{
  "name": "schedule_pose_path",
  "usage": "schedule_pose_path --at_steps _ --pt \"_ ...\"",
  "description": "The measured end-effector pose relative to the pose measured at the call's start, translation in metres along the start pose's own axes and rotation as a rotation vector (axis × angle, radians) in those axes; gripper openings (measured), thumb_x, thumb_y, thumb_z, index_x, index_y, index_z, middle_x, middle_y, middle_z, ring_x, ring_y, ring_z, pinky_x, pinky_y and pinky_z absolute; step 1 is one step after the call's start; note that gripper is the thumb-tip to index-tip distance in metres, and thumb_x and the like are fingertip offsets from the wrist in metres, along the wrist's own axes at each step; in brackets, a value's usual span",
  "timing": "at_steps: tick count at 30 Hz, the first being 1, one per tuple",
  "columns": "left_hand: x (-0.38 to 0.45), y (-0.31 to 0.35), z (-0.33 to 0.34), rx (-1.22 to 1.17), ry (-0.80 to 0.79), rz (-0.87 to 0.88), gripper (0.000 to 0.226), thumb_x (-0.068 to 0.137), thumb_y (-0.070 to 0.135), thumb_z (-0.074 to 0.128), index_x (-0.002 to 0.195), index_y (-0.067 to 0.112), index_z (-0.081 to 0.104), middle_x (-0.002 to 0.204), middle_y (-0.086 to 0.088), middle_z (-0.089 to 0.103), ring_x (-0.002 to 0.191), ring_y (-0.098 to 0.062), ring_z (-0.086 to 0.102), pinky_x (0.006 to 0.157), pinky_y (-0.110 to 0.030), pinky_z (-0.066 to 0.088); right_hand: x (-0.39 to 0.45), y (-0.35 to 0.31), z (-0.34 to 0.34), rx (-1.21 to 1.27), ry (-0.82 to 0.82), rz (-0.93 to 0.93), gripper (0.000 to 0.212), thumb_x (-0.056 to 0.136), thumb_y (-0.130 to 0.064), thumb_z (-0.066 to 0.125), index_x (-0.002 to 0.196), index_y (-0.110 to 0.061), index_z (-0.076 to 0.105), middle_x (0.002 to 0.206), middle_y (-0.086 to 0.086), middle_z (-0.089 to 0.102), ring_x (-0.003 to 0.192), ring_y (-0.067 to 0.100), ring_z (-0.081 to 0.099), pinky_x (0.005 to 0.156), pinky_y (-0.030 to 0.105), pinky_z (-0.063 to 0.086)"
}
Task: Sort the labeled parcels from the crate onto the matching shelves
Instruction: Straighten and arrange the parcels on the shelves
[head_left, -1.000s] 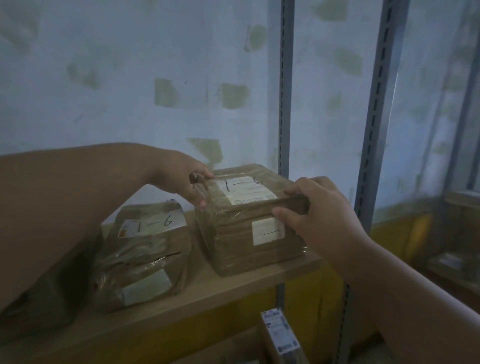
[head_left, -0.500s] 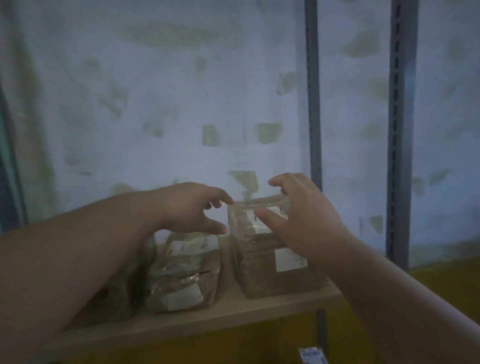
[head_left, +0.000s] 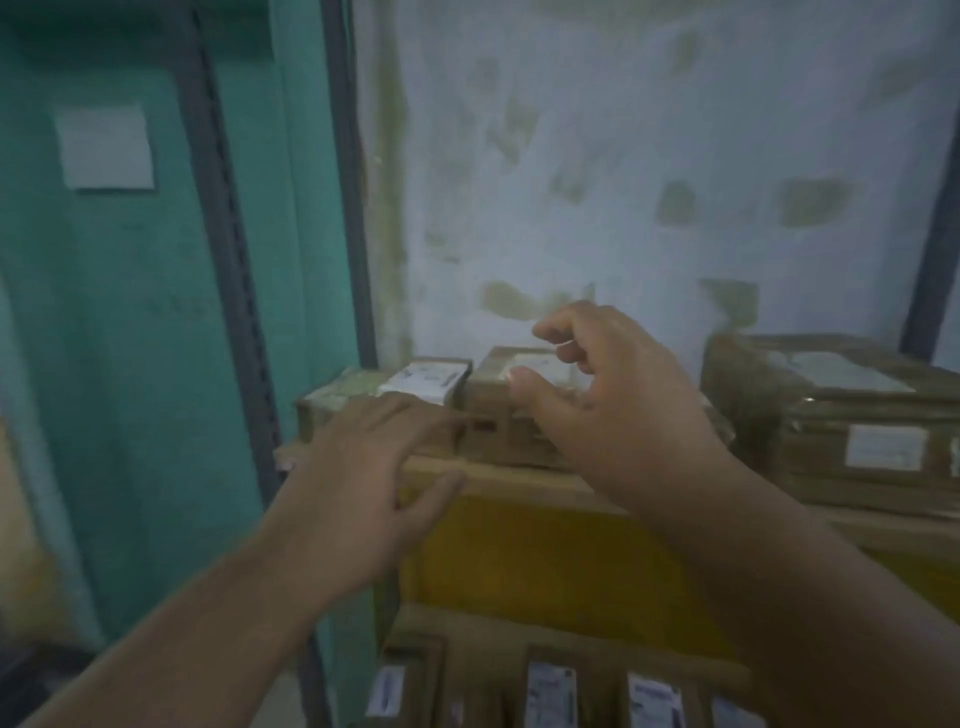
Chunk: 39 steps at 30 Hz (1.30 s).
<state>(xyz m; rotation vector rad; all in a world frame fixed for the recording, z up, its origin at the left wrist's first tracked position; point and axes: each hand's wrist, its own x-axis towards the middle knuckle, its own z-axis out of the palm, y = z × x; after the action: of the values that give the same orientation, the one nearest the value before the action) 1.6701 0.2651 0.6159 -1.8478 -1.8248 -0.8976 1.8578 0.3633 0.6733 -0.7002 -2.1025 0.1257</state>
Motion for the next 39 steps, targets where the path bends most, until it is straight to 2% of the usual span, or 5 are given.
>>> schedule_pose_path --at_steps 5,14,21,29,39 --pt "-0.123 -0.054 0.015 0.035 -0.144 -0.178 0.042 0.085 0.05 0.052 0.119 0.03 0.066 0.111 0.008 0.066 0.101 -0.018 0.06 0.086 -0.03 0.04 -0.063 -0.055 0.087 0.098 -0.183 0.003 0.029 0.09 -0.048 0.062 0.115 -0.035 0.057 0.102 -0.021 0.052 0.091 -0.002 0.05 0.073 0.005 0.036" --pt "-0.249 -0.103 0.071 -0.012 -0.33 -0.519 0.036 0.088 0.038 0.063 0.123 0.03 0.064 0.114 0.007 0.063 0.104 -0.016 0.059 0.088 -0.034 0.051 -0.126 -0.069 0.201 0.194 -0.439 -0.031 0.031 0.09 -0.041 0.066 0.116 -0.025 0.064 0.103 -0.017 0.054 0.098 -0.003 0.051 0.076 0.005 0.037" --pt "-0.261 -0.113 0.168 -0.091 -0.51 -0.767 0.043 0.094 0.045 0.054 0.135 0.032 0.055 0.127 0.006 0.059 0.115 -0.016 0.055 0.097 -0.034 0.047 -0.154 0.023 0.281 0.129 -0.79 0.0 0.031 0.088 -0.043 0.067 0.114 -0.028 0.061 0.106 -0.014 0.057 0.098 0.003 0.053 0.074 0.006 0.037" --pt "-0.262 -0.126 0.311 -0.544 -0.459 -1.304 0.048 0.094 0.036 0.06 0.14 0.033 0.048 0.134 0.01 0.058 0.098 -0.004 0.057 0.065 -0.018 0.04 -0.152 0.153 0.409 0.038 -1.014 0.058 0.042 0.085 -0.041 0.075 0.121 -0.026 0.06 0.123 -0.002 0.06 0.103 0.013 0.058 0.073 0.026 0.049" --pt "-0.268 -0.138 0.392 -0.576 -0.371 -1.527 0.051 0.098 0.033 0.051 0.148 0.03 0.042 0.139 -0.002 0.051 0.104 -0.023 0.063 0.077 -0.035 0.053 -0.143 0.225 0.534 -0.179 -1.175 0.014 0.062 0.084 -0.036 0.078 0.136 -0.014 0.054 0.137 0.009 0.055 0.117 0.025 0.057 0.089 0.033 0.046"
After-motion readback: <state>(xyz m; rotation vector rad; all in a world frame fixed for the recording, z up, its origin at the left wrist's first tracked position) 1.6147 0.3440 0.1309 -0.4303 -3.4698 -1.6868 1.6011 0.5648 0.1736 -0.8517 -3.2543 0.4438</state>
